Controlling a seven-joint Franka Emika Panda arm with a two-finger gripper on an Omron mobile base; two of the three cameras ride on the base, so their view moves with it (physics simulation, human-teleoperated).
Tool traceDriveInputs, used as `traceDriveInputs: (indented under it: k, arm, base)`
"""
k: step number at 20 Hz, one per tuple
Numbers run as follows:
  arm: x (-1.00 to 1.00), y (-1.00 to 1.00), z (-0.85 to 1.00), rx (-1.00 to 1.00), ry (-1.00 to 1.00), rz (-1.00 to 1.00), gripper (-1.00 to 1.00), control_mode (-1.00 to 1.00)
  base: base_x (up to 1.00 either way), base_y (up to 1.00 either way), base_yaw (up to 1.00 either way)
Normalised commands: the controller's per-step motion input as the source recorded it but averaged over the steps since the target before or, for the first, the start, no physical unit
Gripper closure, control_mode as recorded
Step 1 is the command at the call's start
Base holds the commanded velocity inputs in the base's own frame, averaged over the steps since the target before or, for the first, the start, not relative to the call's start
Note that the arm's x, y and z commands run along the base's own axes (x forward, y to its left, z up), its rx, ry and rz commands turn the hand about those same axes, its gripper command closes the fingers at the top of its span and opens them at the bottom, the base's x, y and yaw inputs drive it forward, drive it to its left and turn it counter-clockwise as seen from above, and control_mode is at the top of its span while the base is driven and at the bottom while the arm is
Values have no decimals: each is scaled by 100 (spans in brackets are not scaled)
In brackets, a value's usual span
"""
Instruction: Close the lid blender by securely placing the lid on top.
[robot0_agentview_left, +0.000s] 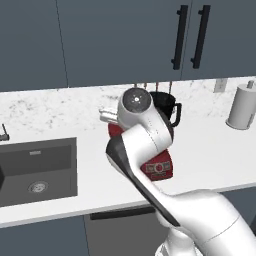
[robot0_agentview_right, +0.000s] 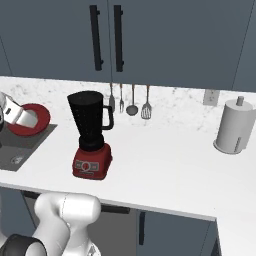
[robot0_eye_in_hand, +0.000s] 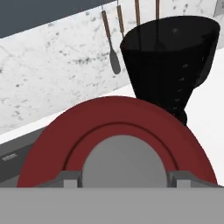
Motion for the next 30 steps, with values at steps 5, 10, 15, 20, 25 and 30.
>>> traceDriveInputs:
  k: [5,10,15,20,25,30]
  arm:
    - [-11,0,69,-3,1,2,100,-100]
    - [0,-11,34,-5,3,1,100,-100]
    - [0,-34,22,-1,1,0,100,-100]
    - [0,-37,22,0,0,0,100,-100]
    - [1,-46,17,-1,0,0,100,-100]
    - [9,-46,12,-5,0,0,100,-100]
  base:
    - [0,0,0]
    - [0,0,0]
    - [0,0,0]
    - [0,0,0]
    - [0,0,0]
    - [0,0,0]
